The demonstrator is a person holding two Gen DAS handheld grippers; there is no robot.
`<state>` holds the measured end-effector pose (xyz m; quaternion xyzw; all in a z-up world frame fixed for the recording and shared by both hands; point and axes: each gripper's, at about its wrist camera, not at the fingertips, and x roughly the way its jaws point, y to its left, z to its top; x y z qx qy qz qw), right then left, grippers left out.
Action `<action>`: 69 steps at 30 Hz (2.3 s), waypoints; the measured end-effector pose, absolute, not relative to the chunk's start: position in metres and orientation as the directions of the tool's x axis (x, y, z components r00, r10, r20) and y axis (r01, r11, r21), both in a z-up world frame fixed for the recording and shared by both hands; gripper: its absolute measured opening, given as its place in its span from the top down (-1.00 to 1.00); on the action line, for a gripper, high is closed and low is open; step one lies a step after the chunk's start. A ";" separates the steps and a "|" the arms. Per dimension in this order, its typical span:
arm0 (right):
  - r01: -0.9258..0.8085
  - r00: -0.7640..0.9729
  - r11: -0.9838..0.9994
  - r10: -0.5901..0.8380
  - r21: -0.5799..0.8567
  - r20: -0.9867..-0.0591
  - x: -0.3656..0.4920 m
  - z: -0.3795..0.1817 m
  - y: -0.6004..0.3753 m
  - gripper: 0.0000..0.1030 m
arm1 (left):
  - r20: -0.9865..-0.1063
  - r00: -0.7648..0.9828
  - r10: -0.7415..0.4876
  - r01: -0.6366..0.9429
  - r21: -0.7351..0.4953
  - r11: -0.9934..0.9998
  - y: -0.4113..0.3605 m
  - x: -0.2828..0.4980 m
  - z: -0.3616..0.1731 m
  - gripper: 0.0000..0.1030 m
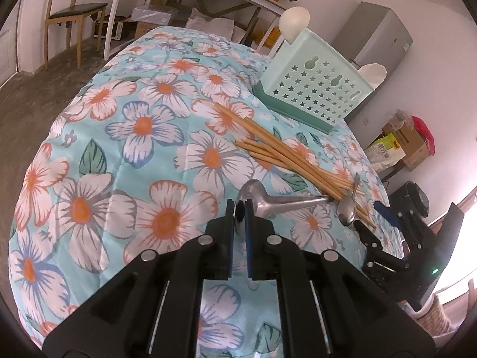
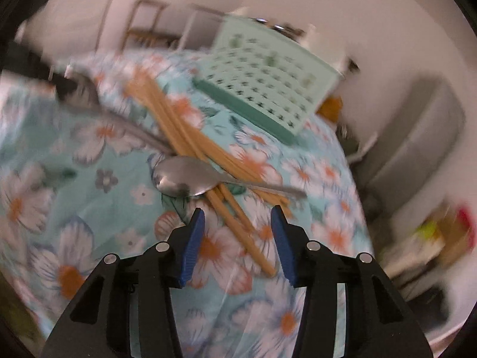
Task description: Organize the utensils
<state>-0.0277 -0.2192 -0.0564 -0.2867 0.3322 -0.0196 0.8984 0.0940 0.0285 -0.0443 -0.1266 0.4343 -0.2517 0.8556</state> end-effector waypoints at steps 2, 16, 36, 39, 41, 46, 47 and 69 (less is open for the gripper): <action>-0.192 0.784 0.784 -0.239 -0.590 -0.573 -0.025 -0.057 -0.212 0.12 | -0.680 0.494 -0.542 0.317 -0.440 0.840 0.029 0.095 -0.045 0.88; -0.357 0.821 0.548 -0.203 -0.757 -0.534 -0.021 -0.068 -0.180 0.50 | -0.679 0.491 -0.546 0.314 -0.446 0.838 0.029 0.099 -0.049 0.87; -0.546 0.791 0.333 -0.099 -0.769 -0.604 -0.006 -0.071 -0.159 0.51 | -0.684 0.491 -0.540 0.318 -0.437 0.842 0.027 0.102 -0.050 0.86; -0.519 0.805 0.371 -0.092 -0.770 -0.586 -0.009 -0.068 -0.158 0.59 | -0.683 0.491 -0.541 0.315 -0.439 0.841 0.027 0.103 -0.050 0.86; -0.500 0.811 0.427 -0.075 -0.753 -0.581 -0.012 -0.062 -0.160 0.66 | -0.684 0.491 -0.539 0.317 -0.436 0.842 0.027 0.103 -0.050 0.86; -0.434 0.829 0.583 -0.042 -0.687 -0.558 -0.012 -0.042 -0.171 0.82 | -0.684 0.492 -0.539 0.315 -0.437 0.843 0.027 0.102 -0.050 0.86; -0.419 0.832 0.612 -0.038 -0.671 -0.554 -0.012 -0.038 -0.173 0.83 | -0.683 0.492 -0.539 0.314 -0.438 0.842 0.027 0.102 -0.050 0.86; -0.376 0.816 0.722 -0.039 -0.581 -0.577 -0.024 -0.042 -0.174 0.56 | -0.685 0.545 -0.483 0.284 -0.391 0.875 0.032 0.097 -0.041 0.86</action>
